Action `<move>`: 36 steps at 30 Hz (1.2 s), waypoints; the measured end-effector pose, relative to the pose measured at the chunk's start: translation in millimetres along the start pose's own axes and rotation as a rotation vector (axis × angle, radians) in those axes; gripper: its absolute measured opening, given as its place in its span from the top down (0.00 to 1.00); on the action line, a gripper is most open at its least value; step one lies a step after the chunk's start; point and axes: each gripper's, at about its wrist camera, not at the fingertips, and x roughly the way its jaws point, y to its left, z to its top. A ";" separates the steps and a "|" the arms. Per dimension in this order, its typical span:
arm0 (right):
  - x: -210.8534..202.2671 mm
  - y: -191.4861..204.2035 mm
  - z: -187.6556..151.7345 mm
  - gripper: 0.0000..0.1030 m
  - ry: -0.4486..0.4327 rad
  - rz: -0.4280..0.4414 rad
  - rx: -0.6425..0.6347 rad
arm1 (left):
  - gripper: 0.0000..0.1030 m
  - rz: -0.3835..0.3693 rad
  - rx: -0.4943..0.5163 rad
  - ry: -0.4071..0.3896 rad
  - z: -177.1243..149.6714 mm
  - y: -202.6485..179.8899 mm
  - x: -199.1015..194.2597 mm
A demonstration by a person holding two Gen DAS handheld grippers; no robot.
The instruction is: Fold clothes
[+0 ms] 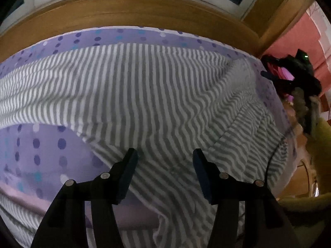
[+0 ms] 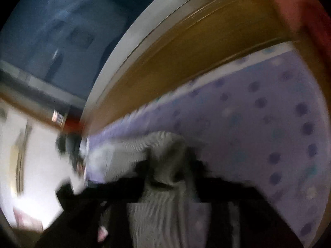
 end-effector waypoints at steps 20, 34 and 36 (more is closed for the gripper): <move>33.6 57.2 -66.1 0.39 0.219 -0.193 -0.314 | 0.46 -0.050 0.219 0.004 118.4 -24.7 44.5; 22.3 83.9 -124.0 0.80 0.491 -0.502 -0.398 | 0.44 -0.034 0.298 -0.055 122.5 -48.5 75.0; 12.8 84.2 -119.3 0.82 0.538 -0.516 -0.345 | 0.44 -0.041 0.294 -0.064 122.4 -48.4 75.1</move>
